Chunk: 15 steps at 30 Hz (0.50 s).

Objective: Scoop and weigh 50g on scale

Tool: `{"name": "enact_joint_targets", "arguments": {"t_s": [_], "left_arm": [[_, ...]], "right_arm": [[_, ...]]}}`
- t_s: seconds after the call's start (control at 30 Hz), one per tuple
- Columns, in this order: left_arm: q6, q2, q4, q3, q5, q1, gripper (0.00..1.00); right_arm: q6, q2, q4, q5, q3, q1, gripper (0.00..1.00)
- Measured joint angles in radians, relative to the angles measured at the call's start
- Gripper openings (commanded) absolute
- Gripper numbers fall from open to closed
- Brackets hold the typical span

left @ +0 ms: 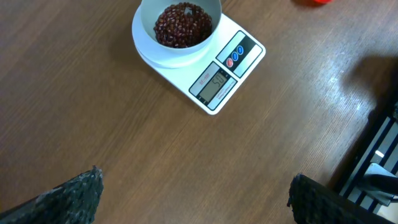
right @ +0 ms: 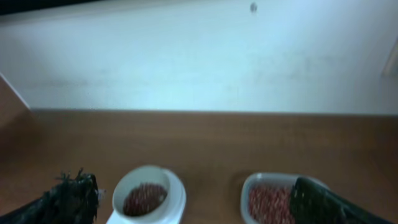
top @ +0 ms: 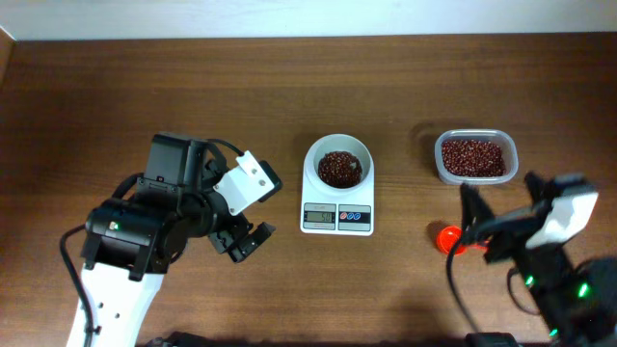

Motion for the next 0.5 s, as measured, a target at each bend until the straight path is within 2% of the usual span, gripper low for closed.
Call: {"name": "enact_joint_targets", "arguments": {"t_s": [0.13,0.2,0.5], "left_arm": [[0.0,0.0,0.0,0.0,0.0,0.001,0.99],[0.0,0.0,0.0,0.0,0.0,0.001,0.99],[0.0,0.0,0.0,0.0,0.0,0.001,0.99]], "right_arm": [[-0.001,-0.276,0.163,0.0,-0.243,0.015,0.99],[-0.001,-0.334,0.209,0.0,-0.308,0.015,0.99],[0.0,-0.425,0.261,0.001,-0.376,0.019,0.99]]}}
